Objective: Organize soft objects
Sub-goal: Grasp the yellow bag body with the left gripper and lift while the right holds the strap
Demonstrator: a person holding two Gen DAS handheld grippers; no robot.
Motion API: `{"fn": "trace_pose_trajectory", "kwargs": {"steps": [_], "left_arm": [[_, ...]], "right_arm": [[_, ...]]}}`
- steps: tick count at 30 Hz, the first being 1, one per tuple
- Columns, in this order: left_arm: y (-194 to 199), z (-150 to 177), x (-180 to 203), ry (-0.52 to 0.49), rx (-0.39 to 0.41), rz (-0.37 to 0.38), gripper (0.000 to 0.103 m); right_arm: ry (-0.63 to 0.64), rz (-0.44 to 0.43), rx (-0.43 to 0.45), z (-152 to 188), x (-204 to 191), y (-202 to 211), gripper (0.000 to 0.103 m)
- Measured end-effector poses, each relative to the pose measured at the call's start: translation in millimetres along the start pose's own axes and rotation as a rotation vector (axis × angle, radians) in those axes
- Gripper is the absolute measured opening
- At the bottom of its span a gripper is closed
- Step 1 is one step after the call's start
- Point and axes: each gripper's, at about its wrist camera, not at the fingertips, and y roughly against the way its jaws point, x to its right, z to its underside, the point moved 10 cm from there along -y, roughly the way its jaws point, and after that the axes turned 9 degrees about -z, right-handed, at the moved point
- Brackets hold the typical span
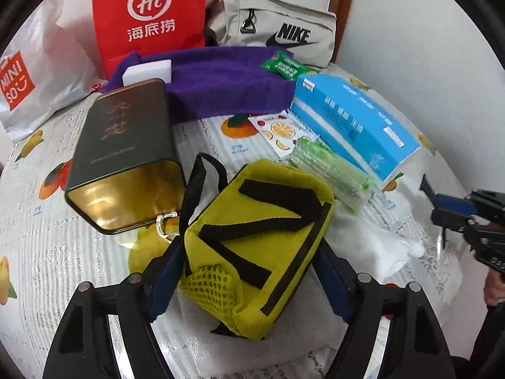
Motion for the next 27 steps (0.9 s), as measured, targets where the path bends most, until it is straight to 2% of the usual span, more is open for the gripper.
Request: {"fn": "trace_pose_trajectory", "kwargs": {"steps": [7, 17, 27], "left_arm": [[22.0, -3.0, -6.2, 0.043, 0.049, 0.017, 0.072], [39.1, 11.8, -19.3, 0.088, 0.070, 0.013, 0.056], [53.3, 26.3, -35.8, 0.172, 0.083, 0.031, 0.052]], "right_arm": [[-0.018, -0.004, -0.014, 5.0, 4.5, -5.3, 0.021], [-0.017, -0.010, -0.029, 7.7, 1.8, -12.7, 0.021], [-0.018, -0.013, -0.030, 7.9, 0.5, -10.8, 0.021]]}}
